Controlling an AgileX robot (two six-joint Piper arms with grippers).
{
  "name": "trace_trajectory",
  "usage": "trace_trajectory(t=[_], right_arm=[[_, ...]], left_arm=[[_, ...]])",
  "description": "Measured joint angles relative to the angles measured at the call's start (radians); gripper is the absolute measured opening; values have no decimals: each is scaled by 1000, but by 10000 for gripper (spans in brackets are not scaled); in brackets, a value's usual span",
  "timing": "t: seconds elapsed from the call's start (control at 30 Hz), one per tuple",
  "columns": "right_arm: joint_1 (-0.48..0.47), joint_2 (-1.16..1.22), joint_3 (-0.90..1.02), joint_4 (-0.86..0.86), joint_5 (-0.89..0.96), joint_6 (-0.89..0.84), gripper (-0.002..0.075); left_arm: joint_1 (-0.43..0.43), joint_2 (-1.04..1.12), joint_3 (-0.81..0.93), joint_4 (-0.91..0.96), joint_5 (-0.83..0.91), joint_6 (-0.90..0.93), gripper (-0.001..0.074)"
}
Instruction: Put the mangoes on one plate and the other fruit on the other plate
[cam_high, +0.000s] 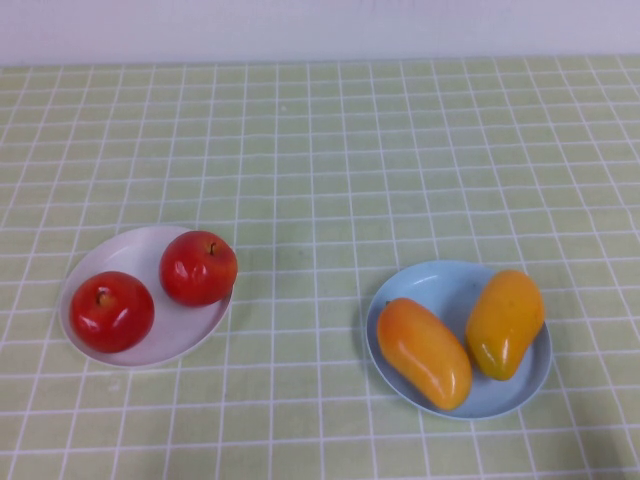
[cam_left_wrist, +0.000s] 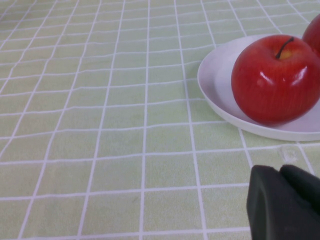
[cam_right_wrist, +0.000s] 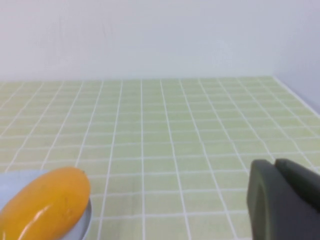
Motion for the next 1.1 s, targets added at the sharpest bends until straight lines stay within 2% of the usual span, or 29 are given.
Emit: trace_trajectory(t=[0.23,0.47,1.1], right_arm=[[5,0,0,6,52,-11,-17],[5,0,0,127,174,-184,-17],[5,0,2,147,225,-203,-17]], left_arm=[[0,0,0,0,0,0,4],[0,0,0,0,0,0,4],[0,0,0,0,0,0,4]])
